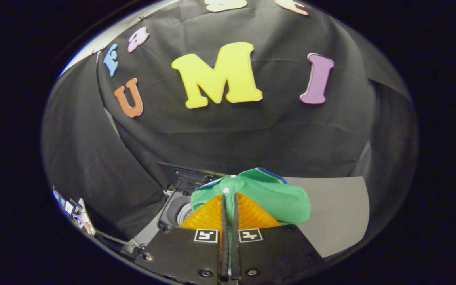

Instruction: Put the clothes into the washing machine and then close the washing machine lid.

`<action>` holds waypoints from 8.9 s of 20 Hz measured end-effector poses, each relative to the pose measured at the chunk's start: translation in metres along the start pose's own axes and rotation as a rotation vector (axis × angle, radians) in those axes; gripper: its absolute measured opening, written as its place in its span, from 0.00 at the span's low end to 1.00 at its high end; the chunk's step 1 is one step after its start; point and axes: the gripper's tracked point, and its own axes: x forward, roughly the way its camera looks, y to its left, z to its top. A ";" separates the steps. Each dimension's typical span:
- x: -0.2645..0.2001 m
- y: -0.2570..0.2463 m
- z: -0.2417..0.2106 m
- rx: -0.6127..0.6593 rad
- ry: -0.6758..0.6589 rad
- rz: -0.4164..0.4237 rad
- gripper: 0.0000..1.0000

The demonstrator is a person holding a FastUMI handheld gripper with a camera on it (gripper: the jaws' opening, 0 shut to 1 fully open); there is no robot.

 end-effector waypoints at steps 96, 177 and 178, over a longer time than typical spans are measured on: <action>0.220 0.130 -0.048 0.061 0.176 -0.084 0.98; 0.263 0.125 -0.067 0.021 -0.205 -0.118 0.98; 0.262 0.126 -0.071 0.021 -0.205 -0.113 0.98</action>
